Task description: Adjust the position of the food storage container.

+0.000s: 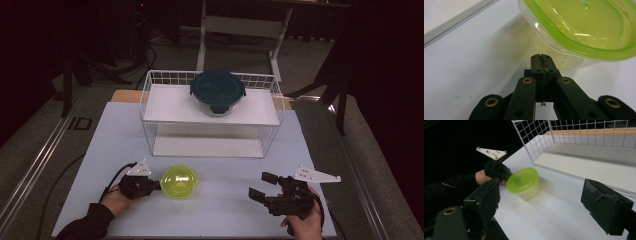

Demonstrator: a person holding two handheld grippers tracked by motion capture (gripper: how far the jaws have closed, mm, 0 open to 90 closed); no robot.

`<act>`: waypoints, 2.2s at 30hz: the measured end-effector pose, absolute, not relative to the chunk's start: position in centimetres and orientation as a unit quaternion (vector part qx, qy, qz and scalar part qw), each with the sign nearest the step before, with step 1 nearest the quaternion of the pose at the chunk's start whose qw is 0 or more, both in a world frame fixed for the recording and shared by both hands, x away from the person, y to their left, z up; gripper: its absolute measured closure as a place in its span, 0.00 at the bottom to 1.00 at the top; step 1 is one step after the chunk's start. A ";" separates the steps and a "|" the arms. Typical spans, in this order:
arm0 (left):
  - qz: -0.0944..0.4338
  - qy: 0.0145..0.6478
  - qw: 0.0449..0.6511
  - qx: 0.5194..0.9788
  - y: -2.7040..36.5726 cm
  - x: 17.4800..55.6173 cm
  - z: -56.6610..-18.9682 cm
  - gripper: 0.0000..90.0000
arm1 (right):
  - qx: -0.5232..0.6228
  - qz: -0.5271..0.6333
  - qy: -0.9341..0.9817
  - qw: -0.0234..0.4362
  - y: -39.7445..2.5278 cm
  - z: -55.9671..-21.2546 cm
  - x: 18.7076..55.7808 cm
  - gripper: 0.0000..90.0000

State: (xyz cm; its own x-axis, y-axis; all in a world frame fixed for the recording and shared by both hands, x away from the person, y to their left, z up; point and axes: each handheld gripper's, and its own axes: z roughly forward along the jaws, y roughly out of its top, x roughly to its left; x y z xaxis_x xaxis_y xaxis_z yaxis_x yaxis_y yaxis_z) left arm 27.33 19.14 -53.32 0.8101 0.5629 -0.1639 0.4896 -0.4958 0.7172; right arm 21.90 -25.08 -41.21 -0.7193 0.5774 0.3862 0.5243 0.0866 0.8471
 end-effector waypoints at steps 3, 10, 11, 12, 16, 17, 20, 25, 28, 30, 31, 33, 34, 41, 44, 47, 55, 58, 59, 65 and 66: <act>0.039 0.298 0.400 0.866 18.6 26.9 -53.5 0.99 | 0.375 0.563 0.737 0.023 -25.1 -41.2 21.9 0.17; 0.028 0.284 0.401 0.871 17.4 26.4 -53.4 0.99 | 0.374 0.563 0.737 0.023 -25.0 -41.2 21.9 0.17; 0.028 0.283 0.399 0.872 17.2 26.4 -53.5 0.99 | 0.374 0.563 0.736 0.022 -25.1 -41.2 21.9 0.17; 0.028 0.283 0.396 0.873 17.2 26.4 -53.5 0.99 | 0.374 0.564 0.736 0.023 -25.1 -41.2 21.9 0.17; 0.035 0.299 0.385 0.872 17.5 26.8 -53.7 0.99 | 0.374 0.564 0.736 0.023 -25.1 -41.2 21.9 0.17; 0.034 0.304 0.386 0.870 17.7 26.9 -53.7 0.99 | 0.374 0.564 0.736 0.023 -25.1 -41.2 21.9 0.17; 0.031 0.307 0.392 0.867 17.8 27.1 -53.6 0.99 | 0.375 0.564 0.735 0.023 -25.1 -41.2 21.9 0.17; 0.023 0.296 0.395 0.869 16.9 27.0 -53.5 0.99 | 0.373 0.563 0.737 0.024 -25.0 -41.2 21.9 0.17; 0.022 0.296 0.394 0.870 16.6 27.1 -53.5 0.99 | 0.375 0.563 0.736 0.023 -25.1 -41.2 21.9 0.17; 0.020 0.295 0.395 0.870 16.3 27.2 -53.5 0.99 | 0.375 0.563 0.736 0.024 -25.1 -41.2 21.9 0.17; 0.020 0.292 0.395 0.871 16.1 27.2 -53.5 0.99 | 0.375 0.564 0.736 0.024 -25.1 -41.2 21.9 0.17; 0.016 0.291 0.396 0.871 15.8 27.3 -53.5 0.99 | 0.375 0.563 0.736 0.024 -25.1 -41.2 21.9 0.17; 0.014 0.290 0.396 0.871 15.6 27.4 -53.5 0.99 | 0.375 0.562 0.737 0.023 -25.1 -41.2 21.9 0.17; 0.008 0.282 0.397 0.873 14.2 27.8 -53.6 0.99 | 0.375 0.561 0.738 0.022 -25.1 -41.3 21.9 0.17; 0.005 0.277 0.397 0.875 13.6 28.0 -53.6 0.99 | 0.375 0.561 0.737 0.021 -25.1 -41.4 21.9 0.17; 0.002 0.273 0.398 0.876 12.9 28.2 -53.6 0.99 | 0.374 0.560 0.739 0.021 -25.1 -41.4 22.0 0.17; 0.002 0.264 0.394 0.880 11.6 28.5 -53.5 0.99 | 0.375 0.560 0.739 0.020 -25.1 -41.5 22.0 0.17; 0.001 0.266 0.395 0.879 11.5 28.6 -53.6 0.99 | 0.374 0.560 0.739 0.019 -25.0 -41.6 22.0 0.17; 0.002 0.265 0.395 0.880 11.5 28.7 -53.6 0.99 | 0.374 0.560 0.739 0.019 -25.0 -41.6 22.0 0.17; 0.007 0.277 0.403 0.872 12.7 28.6 -53.0 0.99 | 0.373 0.557 0.742 0.017 -24.8 -41.7 21.9 0.17; 0.004 0.283 0.409 0.868 13.0 28.5 -52.9 0.98 | 0.372 0.556 0.743 0.018 -24.7 -41.7 21.9 0.17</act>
